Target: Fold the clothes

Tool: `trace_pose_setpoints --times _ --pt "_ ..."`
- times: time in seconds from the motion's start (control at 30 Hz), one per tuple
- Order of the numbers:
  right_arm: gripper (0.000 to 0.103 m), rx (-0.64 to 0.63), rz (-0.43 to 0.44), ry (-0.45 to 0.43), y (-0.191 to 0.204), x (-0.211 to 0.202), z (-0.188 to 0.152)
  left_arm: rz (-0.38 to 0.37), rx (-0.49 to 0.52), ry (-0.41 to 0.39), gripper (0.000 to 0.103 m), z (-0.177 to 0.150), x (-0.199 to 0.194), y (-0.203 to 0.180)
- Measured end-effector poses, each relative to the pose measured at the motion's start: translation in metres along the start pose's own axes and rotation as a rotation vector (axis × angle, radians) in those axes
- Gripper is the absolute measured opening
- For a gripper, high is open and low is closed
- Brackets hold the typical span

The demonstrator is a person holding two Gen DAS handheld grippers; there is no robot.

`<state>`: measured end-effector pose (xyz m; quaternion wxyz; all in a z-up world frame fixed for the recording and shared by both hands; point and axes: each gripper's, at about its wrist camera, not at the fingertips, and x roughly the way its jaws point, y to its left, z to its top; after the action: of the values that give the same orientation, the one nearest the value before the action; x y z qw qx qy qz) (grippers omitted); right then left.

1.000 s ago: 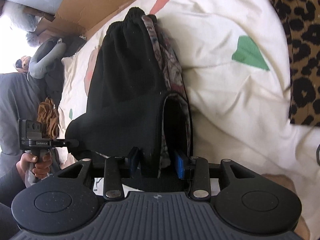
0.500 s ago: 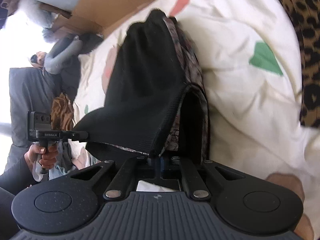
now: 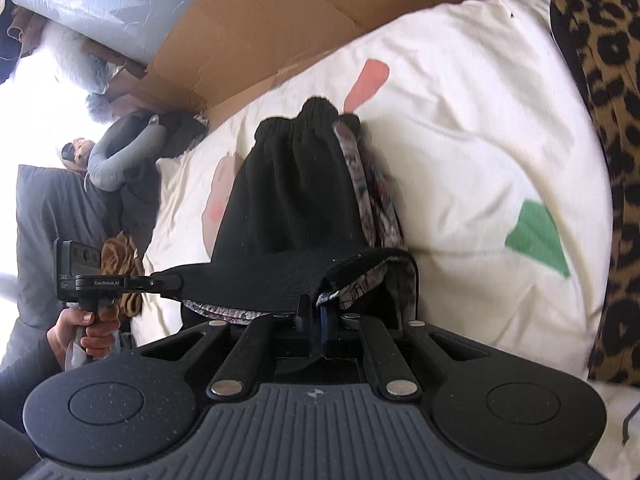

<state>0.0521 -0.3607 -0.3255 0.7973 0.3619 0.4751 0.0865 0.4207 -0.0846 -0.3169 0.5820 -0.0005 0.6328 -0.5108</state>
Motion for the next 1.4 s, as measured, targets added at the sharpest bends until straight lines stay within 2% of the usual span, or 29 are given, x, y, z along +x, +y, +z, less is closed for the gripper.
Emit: trace_pose_setpoints --times 0.13,0.23,0.3,0.47,0.53,0.57,0.67,0.93,1.1,1.4 --pt "0.005 0.022 -0.021 -0.032 -0.003 0.002 0.011 0.003 -0.019 -0.033 0.016 0.009 -0.003 0.0" --pt "0.006 0.039 -0.015 -0.056 -0.005 0.0 0.019 0.005 -0.023 -0.058 0.024 0.014 -0.008 0.001" --pt "0.018 0.04 -0.024 -0.065 -0.006 0.001 0.024 0.012 -0.026 -0.075 0.026 0.018 -0.01 0.002" --pt "0.024 0.059 -0.038 -0.11 -0.006 -0.004 0.032 0.012 -0.044 -0.151 0.031 0.025 -0.019 0.005" --pt "0.036 0.064 -0.031 -0.148 -0.005 -0.012 0.035 0.009 -0.035 -0.167 0.031 0.026 -0.023 0.003" --pt "0.038 0.063 -0.032 -0.162 -0.005 -0.015 0.036 0.008 -0.028 -0.173 0.031 0.026 -0.025 0.002" --pt "0.038 0.053 -0.043 -0.186 -0.004 -0.022 0.039 0.028 -0.005 -0.182 0.031 0.027 -0.028 0.0" --pt "0.038 -0.022 -0.143 -0.131 -0.006 -0.007 0.028 0.167 0.067 -0.147 0.031 0.02 -0.012 0.006" --pt "0.038 -0.079 -0.185 -0.108 -0.003 0.005 0.025 0.192 0.099 -0.135 0.031 0.021 -0.002 0.005" --pt "0.038 -0.102 -0.21 -0.096 -0.005 0.015 0.029 0.204 0.13 -0.107 0.03 0.023 0.019 0.007"
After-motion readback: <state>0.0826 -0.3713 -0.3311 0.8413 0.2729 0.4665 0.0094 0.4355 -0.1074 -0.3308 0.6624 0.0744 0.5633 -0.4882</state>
